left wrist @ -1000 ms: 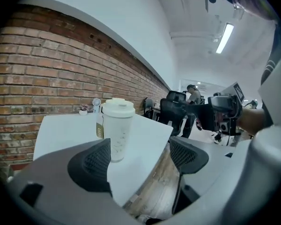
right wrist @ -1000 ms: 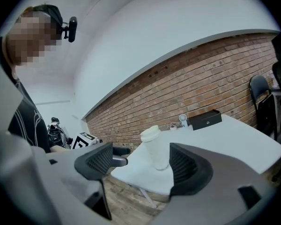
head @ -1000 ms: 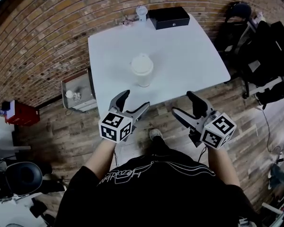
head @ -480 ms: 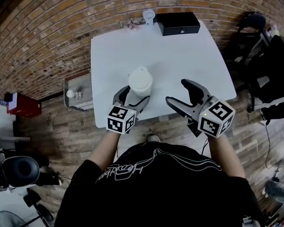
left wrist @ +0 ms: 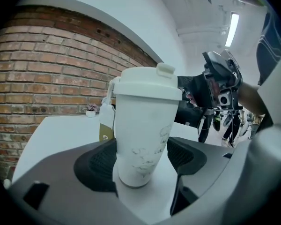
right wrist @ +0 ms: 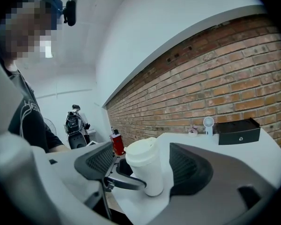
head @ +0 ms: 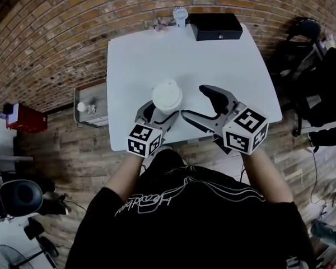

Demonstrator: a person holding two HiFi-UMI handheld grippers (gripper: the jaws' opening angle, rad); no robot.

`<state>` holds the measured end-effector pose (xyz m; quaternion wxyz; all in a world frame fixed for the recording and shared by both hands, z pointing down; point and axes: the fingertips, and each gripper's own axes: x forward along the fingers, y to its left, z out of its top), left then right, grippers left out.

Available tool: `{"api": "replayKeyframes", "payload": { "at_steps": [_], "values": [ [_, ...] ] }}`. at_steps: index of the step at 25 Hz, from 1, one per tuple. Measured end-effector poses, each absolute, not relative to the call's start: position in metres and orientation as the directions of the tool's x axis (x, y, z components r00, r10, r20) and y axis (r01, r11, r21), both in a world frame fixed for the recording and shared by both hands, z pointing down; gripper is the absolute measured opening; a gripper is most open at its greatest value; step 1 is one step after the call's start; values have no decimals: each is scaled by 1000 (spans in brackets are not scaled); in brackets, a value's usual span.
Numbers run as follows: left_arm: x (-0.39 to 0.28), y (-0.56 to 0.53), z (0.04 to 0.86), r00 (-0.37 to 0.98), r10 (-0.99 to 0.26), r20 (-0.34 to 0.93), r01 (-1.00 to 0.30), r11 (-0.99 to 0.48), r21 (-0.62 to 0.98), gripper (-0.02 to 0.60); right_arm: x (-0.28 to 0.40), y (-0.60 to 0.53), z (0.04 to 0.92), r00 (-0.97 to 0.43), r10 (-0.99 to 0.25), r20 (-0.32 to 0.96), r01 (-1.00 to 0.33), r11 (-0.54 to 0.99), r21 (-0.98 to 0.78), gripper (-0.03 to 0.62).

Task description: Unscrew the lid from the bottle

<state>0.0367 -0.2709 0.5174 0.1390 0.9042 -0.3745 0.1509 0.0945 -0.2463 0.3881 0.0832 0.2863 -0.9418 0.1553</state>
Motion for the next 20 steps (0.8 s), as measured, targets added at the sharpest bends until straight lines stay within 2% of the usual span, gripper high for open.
{"api": "replayKeyframes", "payload": {
  "at_steps": [16, 20],
  "values": [
    [36, -270, 518, 679, -628, 379, -711, -691, 128, 354, 32, -270, 414, -832, -429, 352, -486, 869, -91, 394],
    [36, -270, 518, 681, -622, 387, -708, -694, 131, 354, 29, -275, 421, -817, -448, 364, -490, 872, -26, 348]
  ]
}}
